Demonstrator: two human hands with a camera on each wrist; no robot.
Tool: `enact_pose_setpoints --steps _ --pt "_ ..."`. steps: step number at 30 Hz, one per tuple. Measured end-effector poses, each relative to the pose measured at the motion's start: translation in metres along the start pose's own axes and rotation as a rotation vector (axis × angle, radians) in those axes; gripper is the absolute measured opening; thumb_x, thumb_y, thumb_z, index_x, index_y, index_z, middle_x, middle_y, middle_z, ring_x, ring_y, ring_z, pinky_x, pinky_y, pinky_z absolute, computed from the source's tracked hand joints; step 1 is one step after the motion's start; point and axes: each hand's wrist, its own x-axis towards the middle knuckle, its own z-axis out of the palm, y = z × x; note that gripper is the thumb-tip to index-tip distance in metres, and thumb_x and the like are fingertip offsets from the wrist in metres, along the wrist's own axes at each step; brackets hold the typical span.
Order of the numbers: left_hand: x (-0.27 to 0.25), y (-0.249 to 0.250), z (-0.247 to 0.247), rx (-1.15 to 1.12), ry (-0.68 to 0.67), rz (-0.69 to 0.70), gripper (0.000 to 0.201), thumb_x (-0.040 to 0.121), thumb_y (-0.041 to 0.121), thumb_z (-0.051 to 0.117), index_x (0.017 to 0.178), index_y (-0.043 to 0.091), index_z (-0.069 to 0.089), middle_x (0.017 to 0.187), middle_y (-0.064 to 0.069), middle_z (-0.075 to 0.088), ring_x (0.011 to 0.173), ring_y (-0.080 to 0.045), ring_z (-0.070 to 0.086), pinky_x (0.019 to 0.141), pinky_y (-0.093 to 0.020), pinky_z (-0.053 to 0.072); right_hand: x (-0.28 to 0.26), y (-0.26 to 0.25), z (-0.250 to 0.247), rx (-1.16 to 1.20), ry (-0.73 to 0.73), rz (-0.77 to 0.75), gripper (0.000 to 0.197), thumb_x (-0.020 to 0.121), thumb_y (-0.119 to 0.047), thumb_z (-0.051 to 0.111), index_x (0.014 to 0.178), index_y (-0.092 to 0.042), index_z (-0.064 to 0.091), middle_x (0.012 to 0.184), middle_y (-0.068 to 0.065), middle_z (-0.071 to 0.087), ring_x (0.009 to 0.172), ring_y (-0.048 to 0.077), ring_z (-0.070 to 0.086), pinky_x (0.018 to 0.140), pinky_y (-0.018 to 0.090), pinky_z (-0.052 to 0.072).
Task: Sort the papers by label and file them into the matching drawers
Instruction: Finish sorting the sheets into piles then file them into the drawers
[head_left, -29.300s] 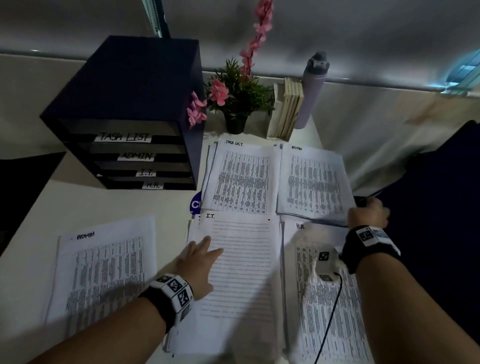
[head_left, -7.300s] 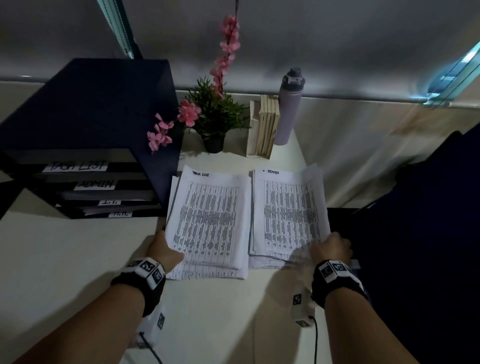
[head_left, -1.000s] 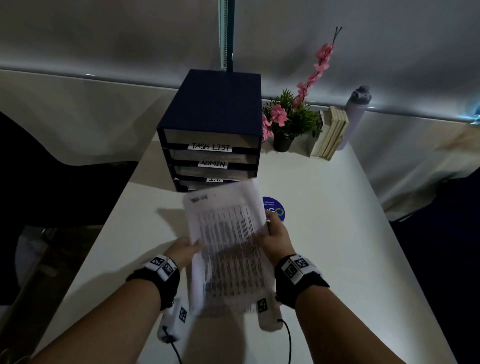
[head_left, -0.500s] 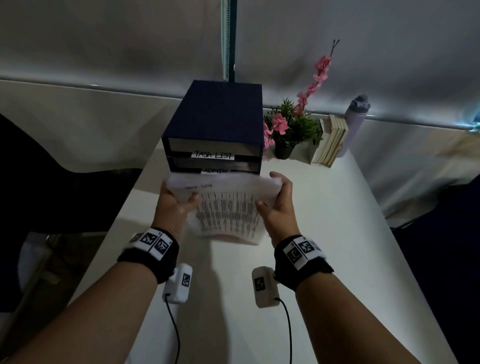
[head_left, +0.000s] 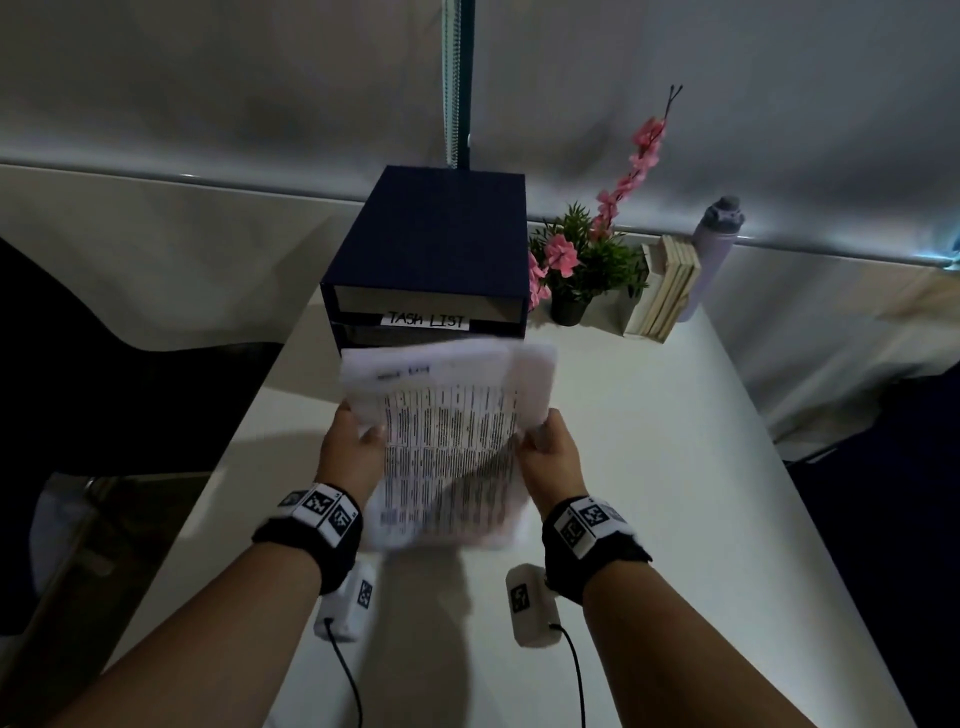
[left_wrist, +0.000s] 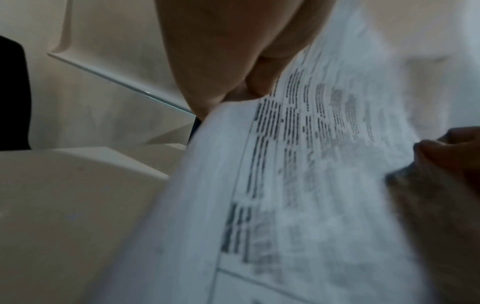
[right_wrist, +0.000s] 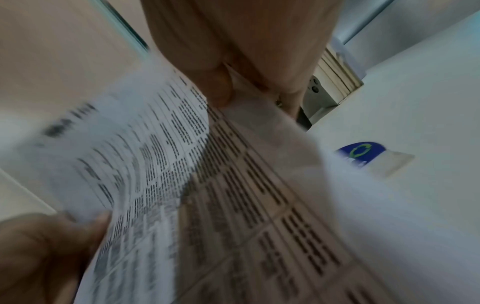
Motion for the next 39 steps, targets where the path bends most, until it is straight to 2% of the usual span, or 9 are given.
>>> enact_pose_setpoints --steps 8,11,16,21,27,31,33,36,39 --pt "0.020 0.005 -0.016 0.026 0.056 -0.182 0.043 0.094 0.016 0.046 0.135 0.006 0.037 0.137 -0.019 0.049 0.123 -0.036 0.049 0.104 -0.045 0.041 0.044 -0.031 0.026 -0.128 -0.028 0.073 0.019 0.082 -0.009 0.058 0.067 -0.009 0.045 0.075 0.012 0.059 0.077 0.034 0.063 0.070 0.041 0.058" --pt "0.029 0.002 -0.030 0.009 0.039 -0.190 0.041 0.090 0.021 0.052 0.128 0.008 0.048 0.126 -0.013 0.058 0.110 -0.031 0.057 0.094 -0.037 0.046 0.061 -0.041 0.038 -0.173 -0.068 0.087 0.012 0.078 -0.011 0.055 0.075 0.001 0.056 0.081 0.019 0.066 0.083 0.038 0.066 0.074 0.047 0.058" --pt "0.036 0.001 -0.044 -0.097 -0.223 -0.221 0.032 0.084 0.018 0.062 0.114 0.009 0.060 0.115 -0.016 0.066 0.099 -0.032 0.065 0.092 -0.050 0.052 0.092 -0.053 0.041 -0.187 0.017 0.108 0.010 0.079 -0.004 0.054 0.071 -0.001 0.058 0.073 0.019 0.057 0.071 0.029 0.056 0.065 0.037 0.045" --pt "0.029 0.021 -0.064 -0.106 -0.529 -0.235 0.031 0.092 0.007 0.054 0.116 0.025 0.048 0.110 -0.008 0.066 0.078 -0.025 0.071 0.054 -0.030 0.054 0.108 -0.068 0.033 -0.111 0.083 0.152 0.015 0.078 -0.006 0.059 0.081 0.009 0.061 0.071 0.015 0.055 0.068 0.024 0.052 0.062 0.032 0.042" --pt "0.080 0.044 -0.058 -0.151 -0.217 -0.100 0.029 0.089 0.006 0.061 0.115 0.010 0.050 0.117 -0.012 0.062 0.080 -0.023 0.067 0.048 -0.024 0.053 0.104 -0.079 0.043 -0.227 -0.032 0.074 0.020 0.091 -0.024 0.052 0.095 -0.005 0.055 0.090 0.012 0.058 0.081 0.027 0.057 0.068 0.034 0.046" --pt "0.105 0.063 -0.038 -0.212 -0.009 0.002 0.024 0.084 0.005 0.067 0.100 0.018 0.054 0.115 -0.013 0.061 0.085 -0.023 0.065 0.066 -0.041 0.061 0.100 -0.075 0.045 -0.247 -0.030 0.072 0.024 0.086 -0.020 0.047 0.108 -0.011 0.051 0.096 0.014 0.066 0.070 0.037 0.069 0.053 0.039 0.058" --pt "0.113 0.067 -0.029 -0.157 0.072 0.039 0.028 0.082 0.007 0.071 0.096 0.018 0.050 0.107 -0.011 0.059 0.081 -0.024 0.066 0.066 -0.042 0.060 0.101 -0.073 0.048 -0.223 0.066 0.027 0.028 0.084 -0.017 0.047 0.112 -0.014 0.050 0.096 0.016 0.067 0.075 0.040 0.068 0.063 0.048 0.059" --pt "0.122 0.071 -0.021 0.123 0.122 0.112 0.015 0.082 0.023 0.072 0.087 0.015 0.060 0.093 -0.011 0.067 0.075 -0.028 0.069 0.069 -0.038 0.058 0.098 -0.077 0.051 -0.079 0.156 0.018 0.027 0.078 -0.014 0.046 0.103 -0.025 0.047 0.088 0.010 0.065 0.070 0.039 0.068 0.063 0.050 0.059" --pt "0.127 0.077 -0.016 0.292 0.139 0.166 0.022 0.086 0.030 0.067 0.095 0.010 0.070 0.100 -0.012 0.069 0.096 -0.029 0.064 0.080 -0.030 0.047 0.098 -0.080 0.056 0.038 0.188 0.028 0.029 0.071 -0.007 0.044 0.089 -0.026 0.056 0.080 0.003 0.064 0.070 0.037 0.069 0.064 0.046 0.061"
